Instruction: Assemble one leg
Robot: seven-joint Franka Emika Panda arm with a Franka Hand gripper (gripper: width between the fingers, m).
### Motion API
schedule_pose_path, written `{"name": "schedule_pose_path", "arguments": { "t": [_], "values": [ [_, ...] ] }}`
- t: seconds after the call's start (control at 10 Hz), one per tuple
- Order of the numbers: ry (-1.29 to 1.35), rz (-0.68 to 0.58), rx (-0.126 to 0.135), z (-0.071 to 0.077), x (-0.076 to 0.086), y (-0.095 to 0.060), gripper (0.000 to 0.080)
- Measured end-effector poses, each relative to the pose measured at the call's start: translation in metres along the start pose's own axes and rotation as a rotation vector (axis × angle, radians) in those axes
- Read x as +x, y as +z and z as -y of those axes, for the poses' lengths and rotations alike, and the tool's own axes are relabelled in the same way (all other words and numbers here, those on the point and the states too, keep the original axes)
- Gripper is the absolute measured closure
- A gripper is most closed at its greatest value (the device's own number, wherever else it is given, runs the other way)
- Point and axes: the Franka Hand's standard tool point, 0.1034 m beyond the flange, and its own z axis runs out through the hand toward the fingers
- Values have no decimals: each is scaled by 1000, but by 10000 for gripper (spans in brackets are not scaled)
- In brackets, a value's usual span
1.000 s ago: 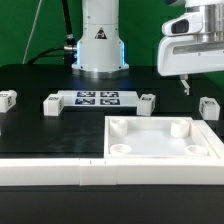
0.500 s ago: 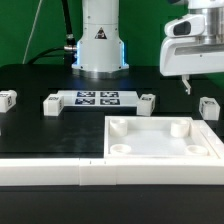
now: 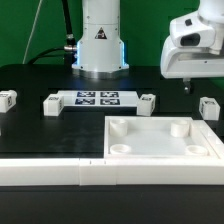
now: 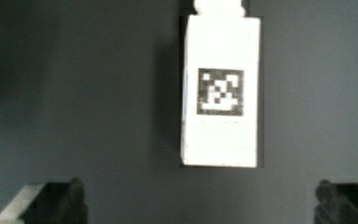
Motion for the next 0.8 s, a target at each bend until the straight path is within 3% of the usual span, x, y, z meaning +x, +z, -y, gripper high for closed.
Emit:
{"name": "schedule_pose_path", "arguments": {
  "t": [0.5,0.8],
  "values": [
    [12,421,-55,-3,-6,18,150],
    [12,464,-61,6,-4,33,150]
  ]
}}
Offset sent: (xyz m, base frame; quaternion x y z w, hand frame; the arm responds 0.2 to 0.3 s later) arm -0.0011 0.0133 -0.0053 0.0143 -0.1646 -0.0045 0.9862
